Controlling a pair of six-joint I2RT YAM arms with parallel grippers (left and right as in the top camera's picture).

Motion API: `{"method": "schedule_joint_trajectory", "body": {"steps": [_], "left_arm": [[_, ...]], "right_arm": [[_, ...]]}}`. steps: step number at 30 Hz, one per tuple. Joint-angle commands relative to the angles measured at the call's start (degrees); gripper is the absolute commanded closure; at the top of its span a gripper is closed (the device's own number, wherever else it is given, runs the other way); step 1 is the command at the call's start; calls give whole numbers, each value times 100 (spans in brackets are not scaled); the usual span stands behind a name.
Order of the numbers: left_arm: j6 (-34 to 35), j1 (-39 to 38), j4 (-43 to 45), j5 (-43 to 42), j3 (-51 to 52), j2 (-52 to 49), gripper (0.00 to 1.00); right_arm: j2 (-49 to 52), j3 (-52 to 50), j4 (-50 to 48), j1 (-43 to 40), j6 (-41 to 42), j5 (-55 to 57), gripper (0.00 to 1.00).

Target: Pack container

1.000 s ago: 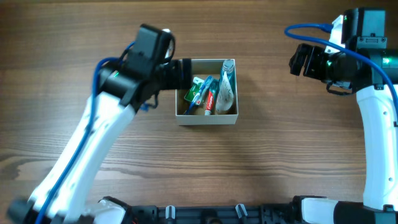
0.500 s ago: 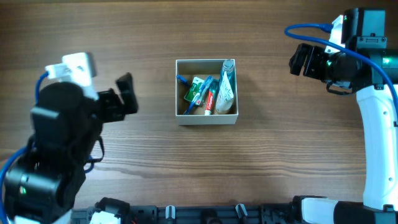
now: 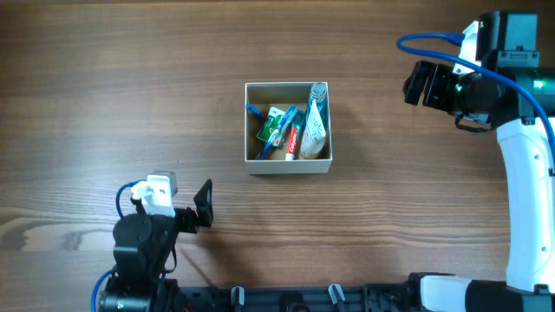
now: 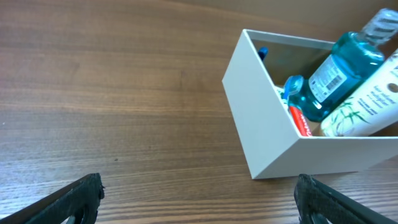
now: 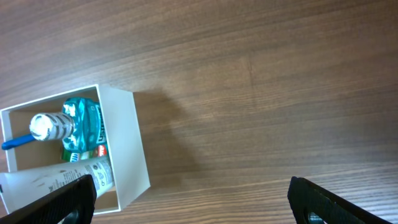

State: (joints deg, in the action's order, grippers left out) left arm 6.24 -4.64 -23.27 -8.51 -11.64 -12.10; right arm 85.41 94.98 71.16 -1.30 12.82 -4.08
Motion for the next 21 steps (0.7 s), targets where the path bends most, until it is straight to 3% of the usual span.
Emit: {"method": "schedule_joint_trajectory", "body": {"steps": [1, 21], "left_arm": [[-111, 37, 35, -258, 240, 407, 0], [-111, 37, -48, -258, 457, 533, 0]], "right_arm": [[55, 15, 2, -22, 85, -46, 0], [-127, 15, 4, -7, 76, -37, 0]]}}
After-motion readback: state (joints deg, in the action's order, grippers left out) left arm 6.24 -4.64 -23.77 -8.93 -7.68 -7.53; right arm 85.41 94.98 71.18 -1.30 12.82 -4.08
